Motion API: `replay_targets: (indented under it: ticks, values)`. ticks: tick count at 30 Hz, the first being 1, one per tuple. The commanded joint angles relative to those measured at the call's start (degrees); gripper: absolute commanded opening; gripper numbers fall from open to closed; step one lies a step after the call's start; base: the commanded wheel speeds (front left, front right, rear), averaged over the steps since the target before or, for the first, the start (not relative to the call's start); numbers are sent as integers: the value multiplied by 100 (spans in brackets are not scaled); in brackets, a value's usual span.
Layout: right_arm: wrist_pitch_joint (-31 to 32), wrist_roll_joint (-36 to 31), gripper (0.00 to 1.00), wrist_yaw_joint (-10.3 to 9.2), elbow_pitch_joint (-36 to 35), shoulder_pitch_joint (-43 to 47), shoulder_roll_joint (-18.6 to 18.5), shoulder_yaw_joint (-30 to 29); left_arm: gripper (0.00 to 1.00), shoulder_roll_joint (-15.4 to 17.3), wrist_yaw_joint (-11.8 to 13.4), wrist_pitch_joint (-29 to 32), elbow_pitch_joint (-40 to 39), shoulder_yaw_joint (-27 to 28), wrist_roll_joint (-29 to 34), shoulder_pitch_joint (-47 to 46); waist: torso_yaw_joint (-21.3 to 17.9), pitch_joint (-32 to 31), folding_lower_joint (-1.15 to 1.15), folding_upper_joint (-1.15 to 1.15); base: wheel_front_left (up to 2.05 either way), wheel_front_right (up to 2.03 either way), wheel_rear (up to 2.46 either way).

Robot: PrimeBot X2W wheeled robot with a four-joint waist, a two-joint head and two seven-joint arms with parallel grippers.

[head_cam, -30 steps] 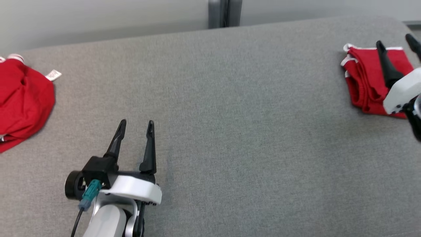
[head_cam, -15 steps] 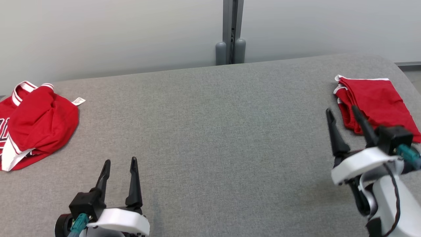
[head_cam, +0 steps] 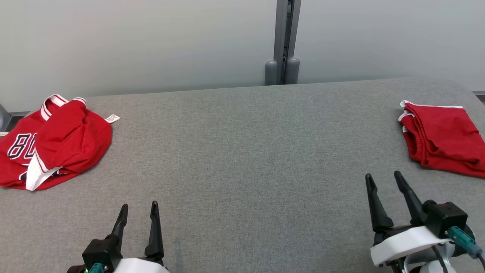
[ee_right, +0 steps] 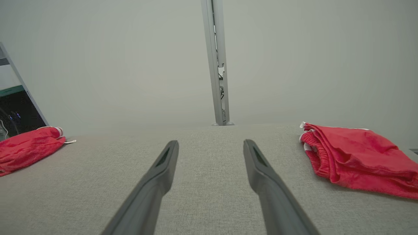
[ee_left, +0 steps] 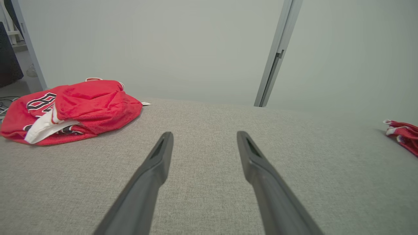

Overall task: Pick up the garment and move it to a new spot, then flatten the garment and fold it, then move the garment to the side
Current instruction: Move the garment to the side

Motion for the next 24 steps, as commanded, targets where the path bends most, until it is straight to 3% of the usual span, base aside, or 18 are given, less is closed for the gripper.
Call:
replay_targets:
  ticks: [1, 24]
  values:
    - [27, 69, 100, 2, -46, 52, -10, 23, 100, 23, -28, -27, 12, 5, 33, -7, 10, -8, 0, 0, 0, 0, 0]
    - [144, 239, 100, 2, -238, 219, -10, 183, 100, -21, -75, -27, 114, -19, 31, -160, 52, -57, 0, 0, 0, 0, 0]
